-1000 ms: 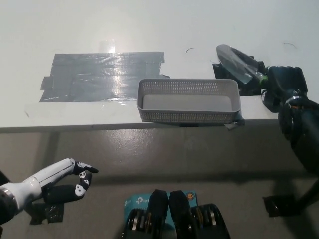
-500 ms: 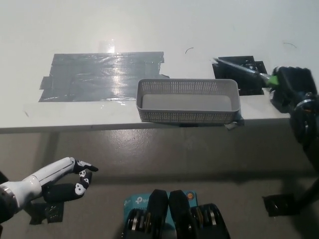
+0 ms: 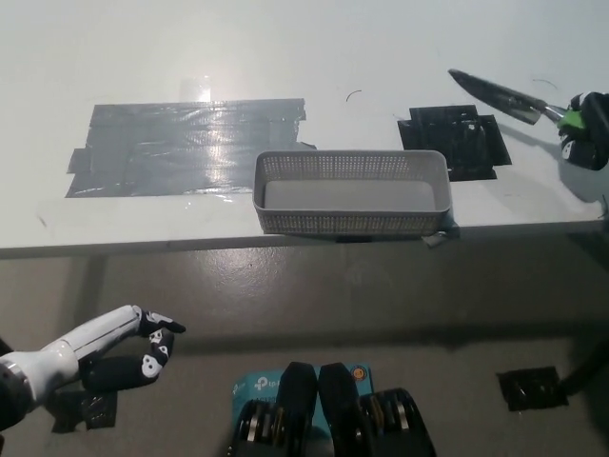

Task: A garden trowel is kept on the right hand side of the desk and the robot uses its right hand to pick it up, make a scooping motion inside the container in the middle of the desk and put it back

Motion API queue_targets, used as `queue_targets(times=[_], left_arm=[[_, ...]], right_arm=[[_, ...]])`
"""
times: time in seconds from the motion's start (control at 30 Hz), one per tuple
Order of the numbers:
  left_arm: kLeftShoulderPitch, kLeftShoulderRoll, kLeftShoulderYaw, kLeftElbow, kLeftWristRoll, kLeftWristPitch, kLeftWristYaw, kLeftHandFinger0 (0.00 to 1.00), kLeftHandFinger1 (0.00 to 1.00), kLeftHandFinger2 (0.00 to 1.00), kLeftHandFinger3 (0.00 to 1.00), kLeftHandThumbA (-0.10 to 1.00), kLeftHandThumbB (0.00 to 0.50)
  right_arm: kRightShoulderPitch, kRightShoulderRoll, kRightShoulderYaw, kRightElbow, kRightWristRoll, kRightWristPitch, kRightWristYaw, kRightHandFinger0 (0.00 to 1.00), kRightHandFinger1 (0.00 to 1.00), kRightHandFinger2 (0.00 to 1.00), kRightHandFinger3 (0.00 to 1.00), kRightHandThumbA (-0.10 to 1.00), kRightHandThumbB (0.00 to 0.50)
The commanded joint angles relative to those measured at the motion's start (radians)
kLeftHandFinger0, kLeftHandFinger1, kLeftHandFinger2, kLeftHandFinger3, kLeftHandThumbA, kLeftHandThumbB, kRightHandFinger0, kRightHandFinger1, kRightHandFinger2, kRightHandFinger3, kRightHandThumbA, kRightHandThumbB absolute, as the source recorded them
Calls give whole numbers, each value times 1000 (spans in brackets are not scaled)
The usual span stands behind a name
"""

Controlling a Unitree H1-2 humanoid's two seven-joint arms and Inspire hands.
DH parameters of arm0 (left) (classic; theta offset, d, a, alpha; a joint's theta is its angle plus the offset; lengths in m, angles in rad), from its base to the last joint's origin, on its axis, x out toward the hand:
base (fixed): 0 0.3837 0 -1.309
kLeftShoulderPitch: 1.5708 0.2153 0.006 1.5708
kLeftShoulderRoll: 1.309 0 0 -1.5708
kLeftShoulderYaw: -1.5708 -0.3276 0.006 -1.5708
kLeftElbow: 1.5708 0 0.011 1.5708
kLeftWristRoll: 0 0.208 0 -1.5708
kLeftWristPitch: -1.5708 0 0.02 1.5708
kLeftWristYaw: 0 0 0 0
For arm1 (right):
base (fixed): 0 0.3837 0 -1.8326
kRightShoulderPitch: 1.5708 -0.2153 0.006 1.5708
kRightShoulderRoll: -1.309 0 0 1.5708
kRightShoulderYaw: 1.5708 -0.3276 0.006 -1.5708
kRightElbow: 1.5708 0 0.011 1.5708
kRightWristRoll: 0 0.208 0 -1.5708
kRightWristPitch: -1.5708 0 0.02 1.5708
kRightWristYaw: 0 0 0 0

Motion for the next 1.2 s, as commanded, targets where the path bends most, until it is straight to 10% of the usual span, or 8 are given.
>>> queue_targets(times=[0.0, 0.03, 0.2, 0.3, 0.37, 0.63, 1.17], left_arm=[[-3, 30, 8, -20, 5, 13, -11, 1000, 842, 877, 1000, 1000, 461], [-5, 28, 8, -18, 4, 13, -13, 1000, 841, 877, 1000, 1000, 453], [-10, 30, 4, -19, 8, 13, -19, 1000, 839, 869, 1000, 1000, 459], [-9, 30, 5, -22, 10, 13, -24, 1000, 849, 877, 1000, 1000, 437], [-7, 28, 5, -25, 15, 13, -30, 1000, 854, 876, 1000, 1000, 425], [9, 27, 12, -28, 12, 13, -34, 1000, 858, 883, 1000, 1000, 436], [21, 44, 3, -29, 27, 13, -40, 1000, 870, 887, 1000, 1000, 470]], right_arm=[[-73, -15, -28, -35, 43, -15, 59, 0, 48, 315, 202, -100, 0], [-68, -15, -37, -48, 56, -14, 70, 0, 59, 326, 332, -100, 0], [-82, -30, -77, -123, 181, -35, 306, 0, 248, 478, 8, -100, 7], [-112, -52, -77, -139, 234, -45, 449, 0, 400, 522, 100, -100, 128], [-157, -92, -55, -200, 286, 57, 687, 0, 170, 402, 107, -100, 120], [-220, -156, -61, -334, 368, 306, 963, 0, 0, 347, 165, -100, 249], [-305, -290, -43, -604, 372, 436, 1186, 0, 0, 337, 257, -100, 57]])
